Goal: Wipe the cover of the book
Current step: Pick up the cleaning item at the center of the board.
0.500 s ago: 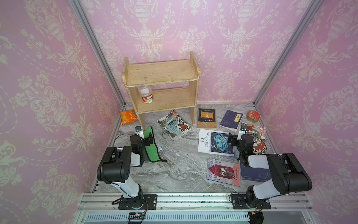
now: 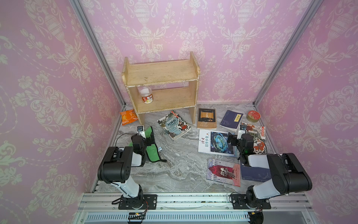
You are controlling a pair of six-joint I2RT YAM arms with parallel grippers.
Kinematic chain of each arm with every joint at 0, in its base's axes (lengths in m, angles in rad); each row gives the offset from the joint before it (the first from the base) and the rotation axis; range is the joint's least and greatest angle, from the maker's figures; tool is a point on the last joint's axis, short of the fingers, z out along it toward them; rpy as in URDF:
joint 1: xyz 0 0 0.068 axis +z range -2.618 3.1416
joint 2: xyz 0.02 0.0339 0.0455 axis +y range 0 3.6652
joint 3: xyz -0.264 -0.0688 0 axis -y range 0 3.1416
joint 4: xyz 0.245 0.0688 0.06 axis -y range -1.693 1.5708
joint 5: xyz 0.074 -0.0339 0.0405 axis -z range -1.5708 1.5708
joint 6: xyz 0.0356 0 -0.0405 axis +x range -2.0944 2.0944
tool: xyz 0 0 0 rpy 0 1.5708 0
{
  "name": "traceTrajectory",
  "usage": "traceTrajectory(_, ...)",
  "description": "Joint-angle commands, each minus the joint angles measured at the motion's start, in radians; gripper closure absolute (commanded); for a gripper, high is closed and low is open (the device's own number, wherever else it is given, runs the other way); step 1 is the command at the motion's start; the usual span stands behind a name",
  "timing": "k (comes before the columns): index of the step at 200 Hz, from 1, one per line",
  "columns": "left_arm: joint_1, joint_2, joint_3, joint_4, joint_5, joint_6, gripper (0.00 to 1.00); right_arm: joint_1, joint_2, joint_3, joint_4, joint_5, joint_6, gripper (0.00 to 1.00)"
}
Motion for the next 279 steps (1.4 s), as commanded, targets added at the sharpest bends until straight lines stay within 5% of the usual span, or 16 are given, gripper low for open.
traceTrajectory(1, 0.008, -0.014, -0.001, -0.020, -0.014, 0.008, 0.01, -0.018, -0.007, 0.022, -0.029, -0.070, -0.024, 0.00)
traceTrajectory(87, 0.005, -0.024, 0.002, -0.034, -0.003, 0.015, 0.01, -0.016, -0.006, 0.021, -0.026, -0.065, -0.025, 0.00)
traceTrajectory(113, 0.004, -0.114, 0.047, -0.196, 0.031, 0.032, 0.01, 0.002, -0.068, 0.014, -0.059, 0.021, -0.015, 0.00)
traceTrajectory(140, -0.004, -0.248, 0.089, -0.393, -0.031, 0.003, 0.01, 0.020, -0.196, 0.089, -0.334, 0.083, 0.036, 0.00)
traceTrajectory(168, -0.005, -0.397, 0.157, -0.684, -0.122, -0.129, 0.01, 0.038, -0.286, 0.072, -0.377, 0.132, 0.073, 0.00)
traceTrajectory(203, -0.007, -0.550, 0.199, -1.014, -0.100, -0.322, 0.01, 0.106, -0.340, 0.114, -0.491, 0.171, 0.075, 0.00)
traceTrajectory(218, -0.005, -0.581, 0.221, -1.167, -0.190, -0.412, 0.01, 0.130, -0.359, 0.129, -0.535, 0.166, 0.093, 0.00)
traceTrajectory(242, 0.011, -0.538, 0.264, -1.334, -0.268, -0.543, 0.01, 0.151, -0.395, 0.158, -0.616, 0.122, 0.138, 0.00)
traceTrajectory(279, 0.022, -0.354, 0.291, -1.329, -0.231, -0.631, 0.01, 0.184, -0.448, 0.174, -0.692, 0.030, 0.205, 0.00)
